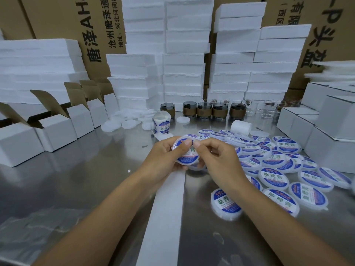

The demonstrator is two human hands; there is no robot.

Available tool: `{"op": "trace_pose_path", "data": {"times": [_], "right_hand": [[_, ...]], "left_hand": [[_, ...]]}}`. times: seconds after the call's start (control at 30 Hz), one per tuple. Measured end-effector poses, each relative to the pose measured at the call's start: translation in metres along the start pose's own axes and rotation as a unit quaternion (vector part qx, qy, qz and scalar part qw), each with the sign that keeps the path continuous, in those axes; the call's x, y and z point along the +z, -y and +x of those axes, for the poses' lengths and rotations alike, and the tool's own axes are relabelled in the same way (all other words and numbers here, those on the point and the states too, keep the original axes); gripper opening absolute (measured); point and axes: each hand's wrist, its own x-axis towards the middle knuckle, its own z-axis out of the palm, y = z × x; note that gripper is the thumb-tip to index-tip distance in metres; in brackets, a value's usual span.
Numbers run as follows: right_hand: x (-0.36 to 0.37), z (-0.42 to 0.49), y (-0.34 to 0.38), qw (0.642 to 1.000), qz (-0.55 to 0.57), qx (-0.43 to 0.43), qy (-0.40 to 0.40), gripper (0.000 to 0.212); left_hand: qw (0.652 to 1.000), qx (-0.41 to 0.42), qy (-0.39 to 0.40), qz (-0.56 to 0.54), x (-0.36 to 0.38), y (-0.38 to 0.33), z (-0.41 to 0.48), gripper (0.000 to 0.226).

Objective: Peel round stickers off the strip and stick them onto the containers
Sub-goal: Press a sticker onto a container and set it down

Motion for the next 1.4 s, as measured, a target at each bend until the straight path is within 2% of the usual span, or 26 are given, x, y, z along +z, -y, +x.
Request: {"op": "trace_pose_path", "data": {"times": [0.27, 0.4, 0.5, 0.6, 0.7, 0.77, 0.9, 1.13, 1.27, 1.4], "right_hand": [[0.0008, 0.0027, -0.0013, 0.998, 0.026, 0.038, -0.049, 0.022], [0.0008, 0.0007, 0.0006, 0.999, 0.029, 0.028, -0.031, 0.011], [-0.0007, 0.0032, 0.0, 0.998, 0.028, 0.033, -0.051, 0.007], [-0.0028, 0.0046, -0.0003, 0.996, 0.039, 0.025, -0.077, 0.007], [-0.0004, 0.0017, -0.0003, 0.999, 0.043, 0.003, -0.033, 0.006], [0.0026, 0.0009, -0.0008, 0.999, 0.036, -0.005, -0.013, 0.015], [0.0037, 0.0022, -0.0022, 0.999, 0.035, -0.01, -0.026, 0.021], [0.0006, 0.0028, -0.0033, 0.998, 0.044, -0.033, -0.027, 0.013], [-0.0002, 0.0035, -0.0032, 0.997, 0.065, -0.029, -0.028, 0.01], [-0.0046, 0.0055, -0.0038, 0.997, 0.058, -0.031, -0.033, 0.009]], "left_hand": [[0.998, 0.021, 0.056, 0.009, 0.0027, 0.0018, -0.0017, 0.042], [0.998, 0.03, 0.039, 0.025, 0.0012, 0.0017, -0.0017, 0.04], [0.999, 0.027, 0.032, 0.002, 0.0016, 0.002, -0.0012, 0.039], [1.0, 0.024, 0.005, -0.012, 0.0022, 0.0001, 0.0, 0.036], [0.999, 0.034, -0.013, -0.023, 0.0011, 0.0003, 0.001, 0.029], [0.999, 0.037, -0.021, -0.031, 0.0006, 0.0009, 0.0008, 0.022], [0.998, 0.041, -0.026, -0.037, 0.0013, 0.001, 0.0014, 0.018], [0.997, 0.036, -0.028, -0.058, 0.0021, -0.0007, 0.0008, 0.027], [0.997, 0.032, -0.043, -0.055, 0.0007, -0.0006, 0.0024, 0.014], [0.997, 0.027, -0.047, -0.047, 0.0003, 0.0, 0.0029, 0.012]]}}
